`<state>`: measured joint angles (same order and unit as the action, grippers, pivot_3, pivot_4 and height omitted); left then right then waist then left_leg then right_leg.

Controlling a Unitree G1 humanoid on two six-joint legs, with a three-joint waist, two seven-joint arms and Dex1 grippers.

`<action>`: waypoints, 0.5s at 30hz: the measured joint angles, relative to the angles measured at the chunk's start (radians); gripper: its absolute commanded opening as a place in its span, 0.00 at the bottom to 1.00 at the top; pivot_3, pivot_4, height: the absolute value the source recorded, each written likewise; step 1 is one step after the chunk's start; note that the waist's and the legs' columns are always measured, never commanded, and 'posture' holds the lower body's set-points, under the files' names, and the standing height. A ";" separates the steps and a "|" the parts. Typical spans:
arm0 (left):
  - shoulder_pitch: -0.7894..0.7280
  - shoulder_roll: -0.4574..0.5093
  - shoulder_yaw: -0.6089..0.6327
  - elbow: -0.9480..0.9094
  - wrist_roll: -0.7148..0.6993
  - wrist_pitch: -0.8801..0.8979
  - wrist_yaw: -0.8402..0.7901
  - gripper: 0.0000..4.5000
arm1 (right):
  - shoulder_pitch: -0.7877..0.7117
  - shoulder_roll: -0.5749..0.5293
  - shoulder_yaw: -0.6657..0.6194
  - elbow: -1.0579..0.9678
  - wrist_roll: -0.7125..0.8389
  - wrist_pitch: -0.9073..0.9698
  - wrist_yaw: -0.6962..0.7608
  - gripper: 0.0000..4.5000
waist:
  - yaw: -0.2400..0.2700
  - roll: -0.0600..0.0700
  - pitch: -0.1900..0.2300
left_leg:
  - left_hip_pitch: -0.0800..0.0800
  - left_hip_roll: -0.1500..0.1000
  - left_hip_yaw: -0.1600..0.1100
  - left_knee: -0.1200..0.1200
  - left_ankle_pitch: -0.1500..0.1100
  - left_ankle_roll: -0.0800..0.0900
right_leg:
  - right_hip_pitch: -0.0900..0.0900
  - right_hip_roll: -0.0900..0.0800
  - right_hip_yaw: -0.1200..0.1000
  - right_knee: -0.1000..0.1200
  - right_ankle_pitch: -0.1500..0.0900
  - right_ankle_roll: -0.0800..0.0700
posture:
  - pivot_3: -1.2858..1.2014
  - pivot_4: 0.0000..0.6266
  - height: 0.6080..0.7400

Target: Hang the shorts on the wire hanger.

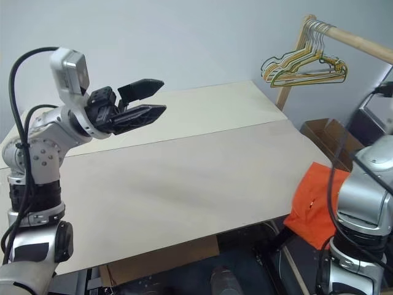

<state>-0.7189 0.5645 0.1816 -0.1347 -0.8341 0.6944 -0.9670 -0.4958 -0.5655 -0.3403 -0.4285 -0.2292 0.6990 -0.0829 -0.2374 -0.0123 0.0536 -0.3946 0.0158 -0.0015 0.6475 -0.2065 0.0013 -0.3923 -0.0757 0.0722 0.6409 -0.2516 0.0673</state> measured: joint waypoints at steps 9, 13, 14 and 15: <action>0.236 0.139 -0.042 -0.075 0.189 -0.087 0.007 1.00 | 0.052 -0.122 0.133 0.027 0.504 -0.070 0.736 1.00 | 0.057 -0.008 0.005 | 0.005 0.000 0.000 -0.003 0.000 0.000 | 0.005 -0.001 -0.001 -0.003 0.000 0.000 | 0.51 0.05 1.00; 0.318 0.176 -0.037 -0.122 0.205 -0.083 0.015 1.00 | 0.051 -0.166 0.160 0.069 0.592 -0.073 0.890 1.00 | 0.104 -0.015 0.009 | 0.006 0.001 0.001 -0.003 0.000 0.000 | 0.004 -0.001 -0.002 -0.002 0.000 -0.002 | 0.53 0.06 1.00; 0.344 0.191 -0.026 -0.146 0.204 -0.079 0.017 1.00 | 0.054 -0.180 0.174 0.079 0.606 -0.079 0.926 1.00 | 0.118 -0.017 0.011 | 0.006 0.002 0.001 -0.003 0.000 0.000 | 0.004 0.000 -0.002 -0.002 -0.001 -0.003 | 0.54 0.07 1.00; 0.366 0.201 -0.012 -0.165 0.202 -0.075 0.019 1.00 | 0.060 -0.186 0.184 0.088 0.610 -0.087 0.950 1.00 | 0.131 -0.018 0.012 | 0.006 0.002 0.001 -0.003 0.000 0.000 | 0.003 0.000 -0.002 -0.002 -0.001 -0.003 | 0.54 0.07 1.00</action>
<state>-0.3531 0.7655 0.1693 -0.2993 -0.6317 0.6195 -0.9478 -0.4360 -0.7516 -0.1568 -0.3407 0.3806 0.6118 0.8674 -0.1059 -0.0308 0.0659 -0.3888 0.0177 -0.0005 0.6443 -0.2065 0.0010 -0.3890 -0.0759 0.0699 0.6390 -0.2525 0.0642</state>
